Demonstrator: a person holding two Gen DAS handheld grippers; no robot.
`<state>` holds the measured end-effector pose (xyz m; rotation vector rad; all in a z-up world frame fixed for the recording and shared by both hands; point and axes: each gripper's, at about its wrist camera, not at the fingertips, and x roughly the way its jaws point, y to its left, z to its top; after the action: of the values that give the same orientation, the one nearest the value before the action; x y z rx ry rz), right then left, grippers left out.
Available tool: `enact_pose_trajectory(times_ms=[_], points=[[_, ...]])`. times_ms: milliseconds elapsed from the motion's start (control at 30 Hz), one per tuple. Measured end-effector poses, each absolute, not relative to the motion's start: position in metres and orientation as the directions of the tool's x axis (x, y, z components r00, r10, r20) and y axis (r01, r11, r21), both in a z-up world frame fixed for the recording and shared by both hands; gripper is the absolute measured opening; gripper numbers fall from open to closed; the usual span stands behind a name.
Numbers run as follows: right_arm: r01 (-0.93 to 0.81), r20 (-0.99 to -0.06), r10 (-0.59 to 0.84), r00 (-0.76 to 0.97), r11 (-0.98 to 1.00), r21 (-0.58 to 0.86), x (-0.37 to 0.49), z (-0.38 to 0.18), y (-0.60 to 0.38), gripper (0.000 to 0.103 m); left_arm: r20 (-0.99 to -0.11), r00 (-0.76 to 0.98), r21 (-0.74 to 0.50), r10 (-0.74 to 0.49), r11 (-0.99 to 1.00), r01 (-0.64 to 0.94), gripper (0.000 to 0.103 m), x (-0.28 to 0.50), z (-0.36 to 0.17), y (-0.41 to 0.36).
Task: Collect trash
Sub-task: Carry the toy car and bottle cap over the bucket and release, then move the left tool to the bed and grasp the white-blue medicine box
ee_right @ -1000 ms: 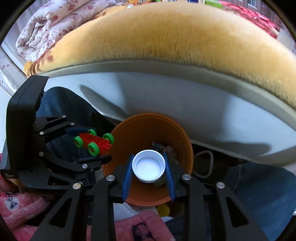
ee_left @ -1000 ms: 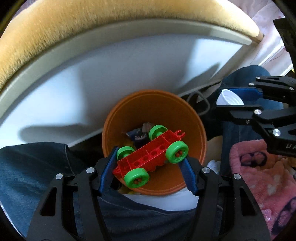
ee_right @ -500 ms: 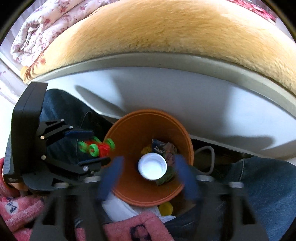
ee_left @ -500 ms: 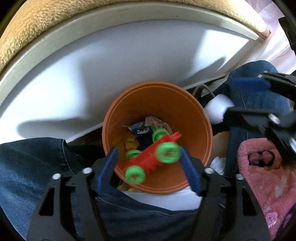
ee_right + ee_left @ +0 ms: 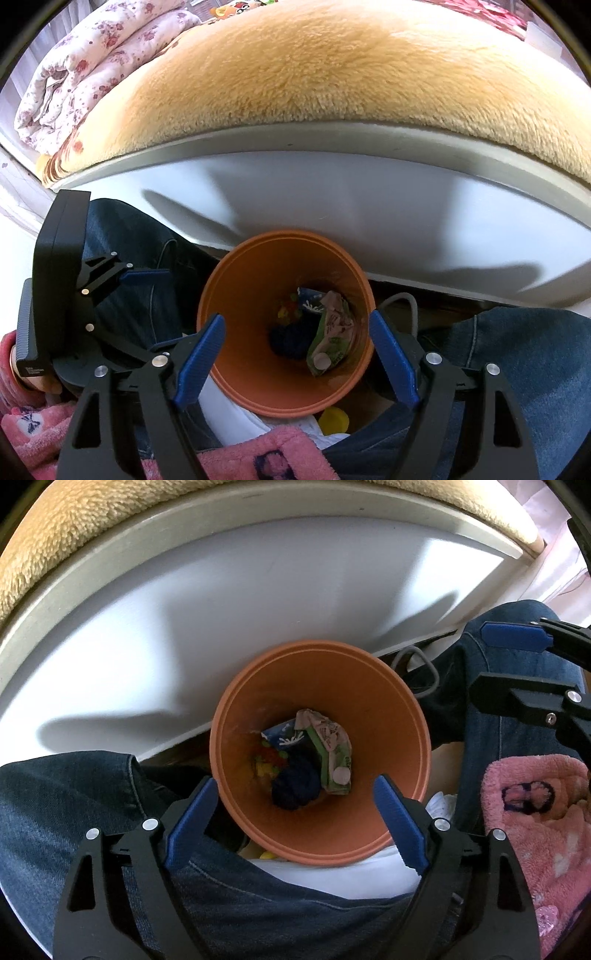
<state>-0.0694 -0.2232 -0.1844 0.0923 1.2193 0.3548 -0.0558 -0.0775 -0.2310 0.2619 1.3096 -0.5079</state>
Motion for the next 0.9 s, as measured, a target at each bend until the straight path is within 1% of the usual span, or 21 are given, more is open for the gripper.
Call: enact_pose_trajectory(times_ms=[300, 433, 500, 700, 833, 900], points=[[-0.219, -0.901, 0.311, 0.303, 0.943, 0.252, -0.07, -0.184, -0.222, 0.08, -0.962, 0.178, -0.094, -0.206, 0.865, 0.493, 0.084, -0.056, -0.232, -0.078], [-0.217, -0.897, 0.308, 0.316, 0.944, 0.247, -0.071, -0.181, -0.223, 0.08, -0.952, 0.215, -0.085, -0.22, 0.86, 0.503, 0.084, -0.058, -0.22, -0.075], [-0.207, -0.893, 0.309, 0.327, 0.945, 0.252, -0.071, -0.178, -0.226, 0.082, -0.944, 0.238, -0.082, -0.23, 0.86, 0.504, 0.084, -0.058, -0.211, -0.072], [-0.162, -0.89, 0.308, 0.336, 0.95, 0.267, -0.069, -0.18, -0.237, 0.084, -0.905, 0.338, -0.075, -0.259, 0.878, 0.472, 0.084, -0.047, -0.164, -0.054], [-0.156, -0.891, 0.31, 0.331, 0.95, 0.272, -0.07, -0.181, -0.237, 0.084, -0.849, 0.436, -0.078, -0.297, 0.888, 0.452, 0.084, -0.03, -0.115, -0.04], [-0.161, -0.889, 0.312, 0.336, 0.949, 0.272, -0.07, -0.179, -0.237, 0.084, -0.823, 0.462, -0.108, -0.33, 0.89, 0.443, 0.09, -0.017, -0.094, -0.035]])
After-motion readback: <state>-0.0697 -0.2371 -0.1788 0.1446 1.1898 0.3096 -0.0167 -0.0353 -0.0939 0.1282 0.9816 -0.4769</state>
